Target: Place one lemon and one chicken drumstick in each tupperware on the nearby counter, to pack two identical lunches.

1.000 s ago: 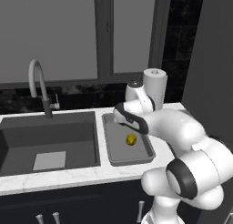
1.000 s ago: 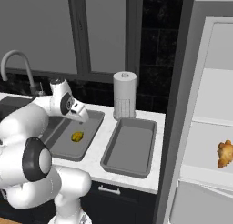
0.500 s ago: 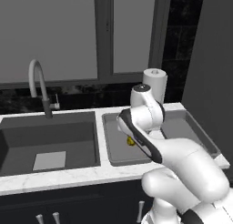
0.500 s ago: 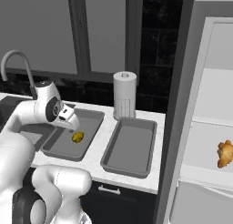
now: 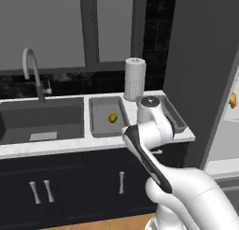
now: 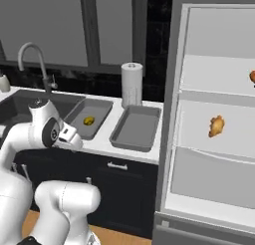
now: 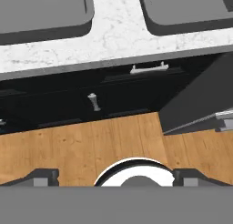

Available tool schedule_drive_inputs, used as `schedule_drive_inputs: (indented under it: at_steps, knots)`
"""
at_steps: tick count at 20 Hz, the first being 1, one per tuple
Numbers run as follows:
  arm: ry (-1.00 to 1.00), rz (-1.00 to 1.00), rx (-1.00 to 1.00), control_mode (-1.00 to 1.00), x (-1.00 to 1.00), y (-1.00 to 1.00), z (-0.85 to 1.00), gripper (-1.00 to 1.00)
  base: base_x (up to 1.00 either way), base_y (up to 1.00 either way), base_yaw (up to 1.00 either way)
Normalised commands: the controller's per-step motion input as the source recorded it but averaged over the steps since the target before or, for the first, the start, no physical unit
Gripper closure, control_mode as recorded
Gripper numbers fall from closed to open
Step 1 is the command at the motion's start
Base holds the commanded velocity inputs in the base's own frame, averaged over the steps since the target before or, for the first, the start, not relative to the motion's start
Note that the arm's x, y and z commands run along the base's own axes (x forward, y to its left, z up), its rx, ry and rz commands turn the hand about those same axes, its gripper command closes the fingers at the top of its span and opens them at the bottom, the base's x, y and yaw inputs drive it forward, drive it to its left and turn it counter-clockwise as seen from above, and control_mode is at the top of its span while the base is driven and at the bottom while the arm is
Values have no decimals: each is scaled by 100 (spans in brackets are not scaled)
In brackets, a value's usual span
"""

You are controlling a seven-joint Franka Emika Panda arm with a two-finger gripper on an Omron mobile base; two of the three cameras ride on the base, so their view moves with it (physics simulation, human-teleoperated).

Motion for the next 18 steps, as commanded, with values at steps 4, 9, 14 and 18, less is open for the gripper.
schedule_drive_inputs:
  at_steps: [4, 9, 14, 18]
  knots:
    - [0, 0, 0, 100, 0, 0, 0, -100, -4, -100, -8]
    - [0, 0, 0, 100, 0, 0, 0, -100, 0, -100, -8]
    - [0, 0, 0, 100, 0, 0, 0, -100, 1, -100, -8]
    - [0, 0, 0, 100, 0, 0, 0, -100, 18, -87, -3]
